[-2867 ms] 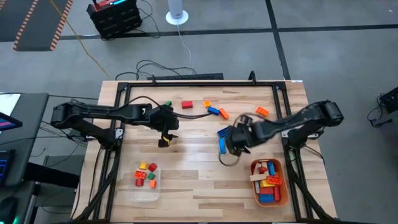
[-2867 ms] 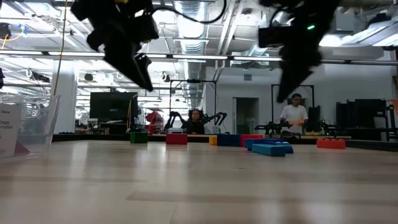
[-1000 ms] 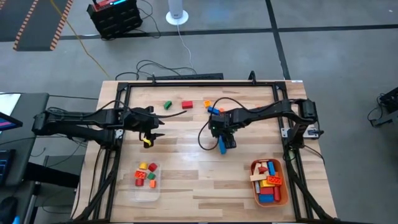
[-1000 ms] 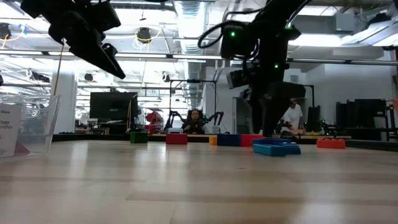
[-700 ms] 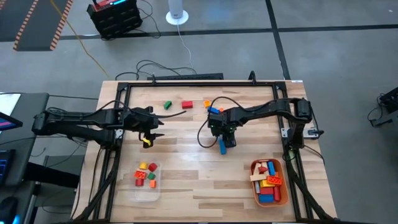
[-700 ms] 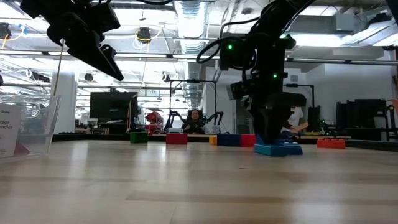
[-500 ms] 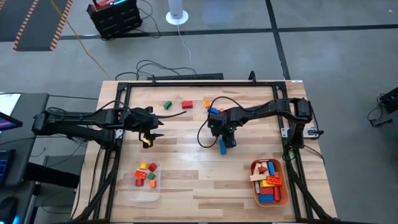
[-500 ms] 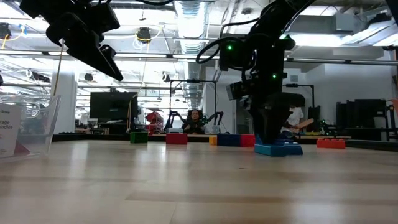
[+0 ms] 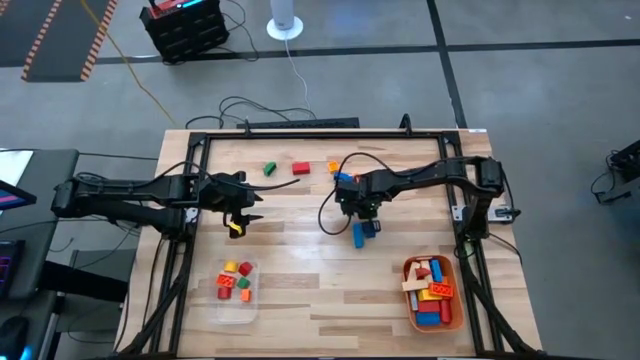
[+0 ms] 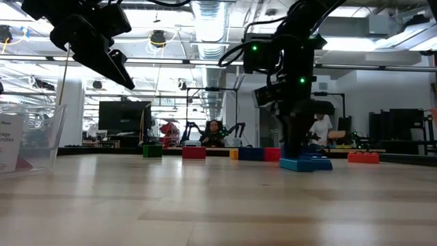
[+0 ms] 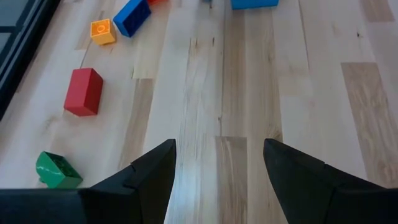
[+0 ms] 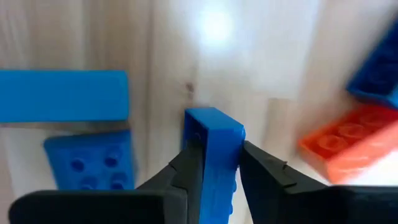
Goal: Sort blocks by size
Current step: Put the large blue game piece into the orange bin, then put the small blue game piece into the transparent bin
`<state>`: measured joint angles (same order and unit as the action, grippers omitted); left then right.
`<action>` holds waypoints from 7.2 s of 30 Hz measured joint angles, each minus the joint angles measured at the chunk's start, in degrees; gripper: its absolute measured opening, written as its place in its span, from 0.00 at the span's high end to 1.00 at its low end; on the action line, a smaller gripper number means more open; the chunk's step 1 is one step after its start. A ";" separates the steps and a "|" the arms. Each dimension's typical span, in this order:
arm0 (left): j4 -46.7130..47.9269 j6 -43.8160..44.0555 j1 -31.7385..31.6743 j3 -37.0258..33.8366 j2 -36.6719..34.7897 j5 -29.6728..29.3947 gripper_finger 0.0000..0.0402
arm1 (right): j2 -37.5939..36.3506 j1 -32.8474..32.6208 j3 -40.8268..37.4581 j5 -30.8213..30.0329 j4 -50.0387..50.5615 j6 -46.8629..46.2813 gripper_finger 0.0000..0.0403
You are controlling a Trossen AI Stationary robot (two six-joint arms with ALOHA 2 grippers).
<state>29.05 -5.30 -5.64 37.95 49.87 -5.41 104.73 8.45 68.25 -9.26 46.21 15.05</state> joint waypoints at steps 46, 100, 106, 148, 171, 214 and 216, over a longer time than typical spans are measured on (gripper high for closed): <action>0.25 2.22 0.04 0.00 0.00 -0.02 0.41 | -23.55 -26.97 -0.09 6.95 16.38 -44.54 0.72; 1.41 4.09 0.06 0.00 0.00 0.00 0.41 | -20.25 -29.88 -0.09 -10.45 16.53 -52.13 0.49; 1.45 4.28 0.05 0.02 0.00 0.00 0.41 | -11.40 -21.43 -0.09 -9.97 13.36 -39.14 0.43; 6.31 5.77 0.06 0.02 0.02 0.02 0.41 | -0.03 -7.17 -4.68 6.79 -1.07 -42.52 0.35; 6.24 5.60 0.04 0.02 0.02 0.04 0.41 | -9.94 -6.17 -5.01 3.81 5.81 -34.78 0.54; 4.86 10.67 0.06 0.02 0.02 0.02 0.41 | 2.12 -14.49 -1.07 -17.62 2.84 41.77 0.30; 4.86 11.08 0.06 0.02 0.02 0.02 0.41 | 2.38 -14.29 -1.07 -17.40 2.32 43.40 0.30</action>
<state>33.91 5.78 -5.58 37.98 49.89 -5.39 107.11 -5.84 67.18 -26.66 48.53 58.45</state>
